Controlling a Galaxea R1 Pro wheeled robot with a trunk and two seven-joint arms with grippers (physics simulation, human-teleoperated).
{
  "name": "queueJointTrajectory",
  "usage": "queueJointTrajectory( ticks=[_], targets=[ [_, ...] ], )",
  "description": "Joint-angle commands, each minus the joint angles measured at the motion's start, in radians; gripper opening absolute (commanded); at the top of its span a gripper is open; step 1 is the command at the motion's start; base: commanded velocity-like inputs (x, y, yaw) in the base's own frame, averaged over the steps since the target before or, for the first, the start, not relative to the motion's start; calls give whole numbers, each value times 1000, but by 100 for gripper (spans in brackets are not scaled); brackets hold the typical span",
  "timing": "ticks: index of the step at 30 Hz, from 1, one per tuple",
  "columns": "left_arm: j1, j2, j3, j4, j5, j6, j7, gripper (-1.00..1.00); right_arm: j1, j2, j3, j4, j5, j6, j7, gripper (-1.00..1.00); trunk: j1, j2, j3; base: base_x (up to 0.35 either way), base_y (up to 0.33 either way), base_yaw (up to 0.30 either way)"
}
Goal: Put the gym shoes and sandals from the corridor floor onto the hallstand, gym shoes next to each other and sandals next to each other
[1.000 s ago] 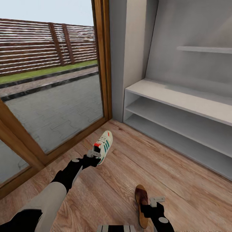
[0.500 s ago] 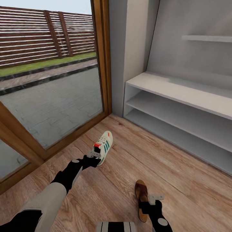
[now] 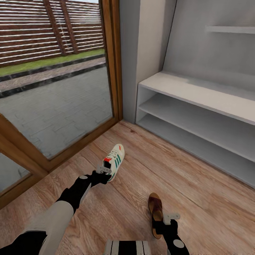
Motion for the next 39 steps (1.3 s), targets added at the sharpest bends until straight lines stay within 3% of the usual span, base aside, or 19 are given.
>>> queueJointTrajectory(
  ticks=[1, 12, 19, 28, 39],
  targets=[
    [0, 0, 1, -3, -3, 5, -3, -100, 0, 0, 2, 0, 7, 1, -7, 100, 0, -1, -6, 0, 0, 0],
    [-1, -1, -3, -19, -4, 8, -2, -100, 0, 0, 2, 0, 7, 1, -6, 100, 5, -3, -66, 0, 0, 0],
    [-1, -3, -2, -112, -1, 35, -2, -100, 0, 0, 3, 0, 7, 1, -6, 100, 8, -5, -103, 0, 0, 0],
    [9, -14, -1, -180, -3, 103, -2, -100, 0, 0, 2, -1, 8, 1, -8, 100, 8, -5, -105, 0, 0, 0],
    [11, -15, -1, -184, -2, 102, -4, -100, 0, 0, 2, 0, 8, 1, -7, 100, 13, -7, -160, 0, 0, 0]
  ],
)
